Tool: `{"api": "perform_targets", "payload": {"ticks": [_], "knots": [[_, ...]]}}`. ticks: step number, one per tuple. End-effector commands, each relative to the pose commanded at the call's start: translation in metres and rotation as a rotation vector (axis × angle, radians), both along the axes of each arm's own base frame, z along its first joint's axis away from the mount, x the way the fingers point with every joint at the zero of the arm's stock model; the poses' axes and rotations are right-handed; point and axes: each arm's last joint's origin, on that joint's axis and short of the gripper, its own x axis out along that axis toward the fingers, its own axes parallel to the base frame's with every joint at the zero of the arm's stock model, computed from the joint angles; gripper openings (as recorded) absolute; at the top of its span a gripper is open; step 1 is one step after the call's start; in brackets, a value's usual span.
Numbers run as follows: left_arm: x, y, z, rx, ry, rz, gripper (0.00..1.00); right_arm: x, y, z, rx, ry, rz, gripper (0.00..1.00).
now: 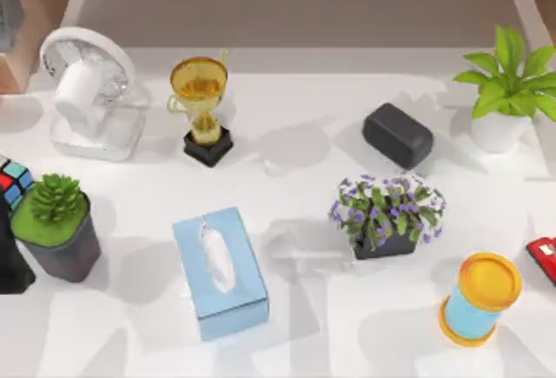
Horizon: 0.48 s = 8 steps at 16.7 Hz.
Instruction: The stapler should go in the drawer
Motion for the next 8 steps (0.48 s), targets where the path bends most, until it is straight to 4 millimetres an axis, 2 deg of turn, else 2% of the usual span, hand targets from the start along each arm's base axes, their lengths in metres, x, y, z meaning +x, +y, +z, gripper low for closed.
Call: {"api": "perform_targets", "payload": {"ticks": [4,8], "knots": [[0.0,0.0,0.0,0.0,0.0,0.0,1.0,0.0,0.0,0.004,-0.008,0.03,0.003,1.0],[0.0,0.0,0.0,0.0,0.0,0.0,1.0,0.008,0.002,0.025,-0.05,0.204,0.018,1.0]]}}
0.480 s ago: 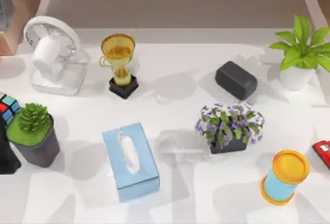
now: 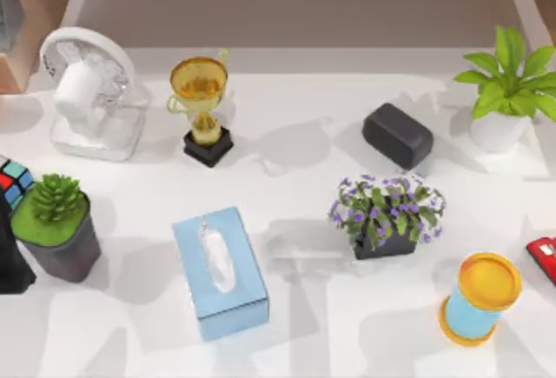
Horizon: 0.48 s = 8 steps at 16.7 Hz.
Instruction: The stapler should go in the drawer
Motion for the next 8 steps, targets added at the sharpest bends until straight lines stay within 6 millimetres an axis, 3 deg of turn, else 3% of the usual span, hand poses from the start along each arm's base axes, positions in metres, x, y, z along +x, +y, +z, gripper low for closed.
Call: {"api": "perform_targets", "payload": {"ticks": [3,8], "knots": [[0.0,0.0,0.0,0.0,0.0,0.0,1.0,0.019,0.002,0.016,-0.048,0.237,0.029,1.0],[0.0,0.0,0.0,0.0,0.0,0.0,1.0,0.074,0.009,0.02,-0.138,0.724,0.111,1.0]]}}
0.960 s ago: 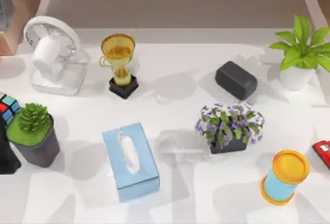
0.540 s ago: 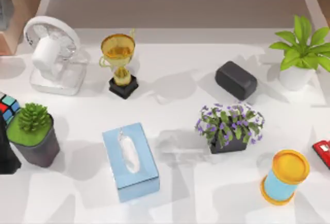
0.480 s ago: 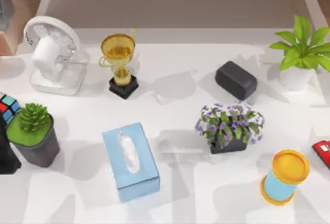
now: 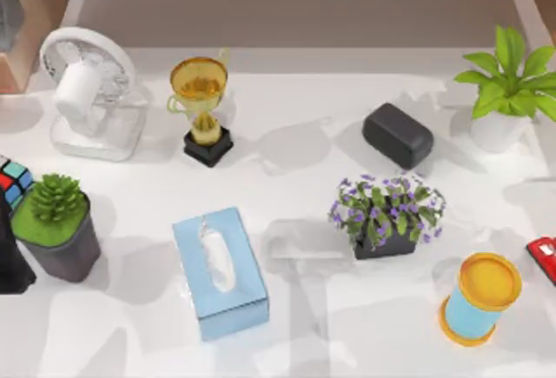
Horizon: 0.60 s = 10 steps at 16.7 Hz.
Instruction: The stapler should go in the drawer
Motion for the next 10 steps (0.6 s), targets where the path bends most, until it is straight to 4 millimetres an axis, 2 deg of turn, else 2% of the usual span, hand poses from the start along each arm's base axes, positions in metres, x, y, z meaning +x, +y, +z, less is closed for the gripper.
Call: {"api": "perform_targets", "payload": {"ticks": [6,10], "knots": [[0.0,0.0,0.0,0.0,0.0,0.0,1.0,0.064,0.011,-0.02,-0.066,0.452,0.106,1.0],[0.0,0.0,0.0,0.0,0.0,0.0,1.0,0.089,0.016,-0.033,-0.083,0.606,0.154,1.0]]}}
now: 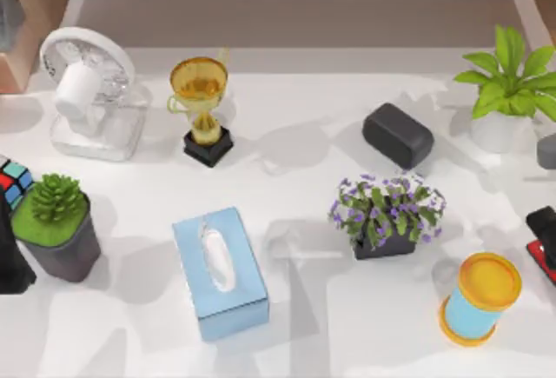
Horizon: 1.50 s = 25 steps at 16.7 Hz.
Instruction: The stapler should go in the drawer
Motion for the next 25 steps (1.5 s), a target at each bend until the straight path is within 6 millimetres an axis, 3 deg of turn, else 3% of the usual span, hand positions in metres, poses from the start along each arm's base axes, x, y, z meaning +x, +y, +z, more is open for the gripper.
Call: {"api": "perform_targets", "payload": {"ticks": [7,14,21,25], "knots": [[0.0,0.0,0.0,0.0,0.0,0.0,1.0,0.004,0.0,-0.003,-0.002,0.026,0.004,1.0],[0.0,0.0,0.0,0.0,0.0,0.0,1.0,0.012,-0.001,-0.054,-0.002,0.023,0.006,1.0],[0.0,0.0,0.0,0.0,0.0,0.0,1.0,0.004,0.002,-0.053,-0.002,0.028,0.011,1.0],[0.0,0.0,0.0,0.0,0.0,0.0,1.0,0.004,0.002,-0.053,-0.002,0.028,0.011,0.7]]}}
